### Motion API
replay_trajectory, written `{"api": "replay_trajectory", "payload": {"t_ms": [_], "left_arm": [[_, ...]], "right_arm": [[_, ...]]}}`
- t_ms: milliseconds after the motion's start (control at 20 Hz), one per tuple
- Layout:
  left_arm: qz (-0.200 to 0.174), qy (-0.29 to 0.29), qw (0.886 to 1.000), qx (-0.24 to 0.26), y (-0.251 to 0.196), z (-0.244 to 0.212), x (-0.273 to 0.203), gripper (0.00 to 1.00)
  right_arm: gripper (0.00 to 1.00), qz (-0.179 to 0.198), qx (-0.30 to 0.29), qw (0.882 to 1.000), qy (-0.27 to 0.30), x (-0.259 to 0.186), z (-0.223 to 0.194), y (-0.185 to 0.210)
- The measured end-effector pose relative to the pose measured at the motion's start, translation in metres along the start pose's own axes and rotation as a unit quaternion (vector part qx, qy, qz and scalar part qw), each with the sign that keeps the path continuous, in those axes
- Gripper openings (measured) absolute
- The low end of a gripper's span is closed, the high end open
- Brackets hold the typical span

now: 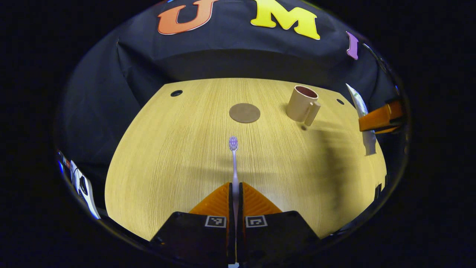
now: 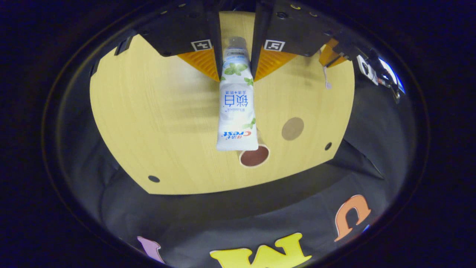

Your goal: Put the toothbrush and toothpaste on the desktop into the cup, then pick up the cup and place it on the coaster on the desktop.

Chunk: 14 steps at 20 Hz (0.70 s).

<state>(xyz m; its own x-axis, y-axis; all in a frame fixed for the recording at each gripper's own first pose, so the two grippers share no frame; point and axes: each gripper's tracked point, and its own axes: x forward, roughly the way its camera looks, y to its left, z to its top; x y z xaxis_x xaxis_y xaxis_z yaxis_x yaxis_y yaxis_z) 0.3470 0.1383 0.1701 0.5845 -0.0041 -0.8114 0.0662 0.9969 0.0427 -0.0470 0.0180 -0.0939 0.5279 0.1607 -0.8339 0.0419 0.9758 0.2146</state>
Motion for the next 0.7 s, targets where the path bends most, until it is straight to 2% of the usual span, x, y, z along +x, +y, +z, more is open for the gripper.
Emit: {"api": "replay_trajectory", "payload": {"t_ms": [350,550,700], "left_arm": [[0.015,-0.050,0.999,-0.005,0.001,0.039,-0.024,0.05],[0.015,-0.067,0.997,-0.021,-0.004,0.061,-0.037,0.05],[0.017,-0.078,0.996,-0.026,-0.007,0.072,-0.043,0.05]], "right_arm": [[0.36,0.027,-0.049,0.989,-0.135,0.029,0.101,0.040],[0.36,0.039,-0.065,0.977,-0.199,0.048,0.138,0.055],[0.36,0.035,-0.078,0.967,-0.239,0.066,0.150,0.056]]}}
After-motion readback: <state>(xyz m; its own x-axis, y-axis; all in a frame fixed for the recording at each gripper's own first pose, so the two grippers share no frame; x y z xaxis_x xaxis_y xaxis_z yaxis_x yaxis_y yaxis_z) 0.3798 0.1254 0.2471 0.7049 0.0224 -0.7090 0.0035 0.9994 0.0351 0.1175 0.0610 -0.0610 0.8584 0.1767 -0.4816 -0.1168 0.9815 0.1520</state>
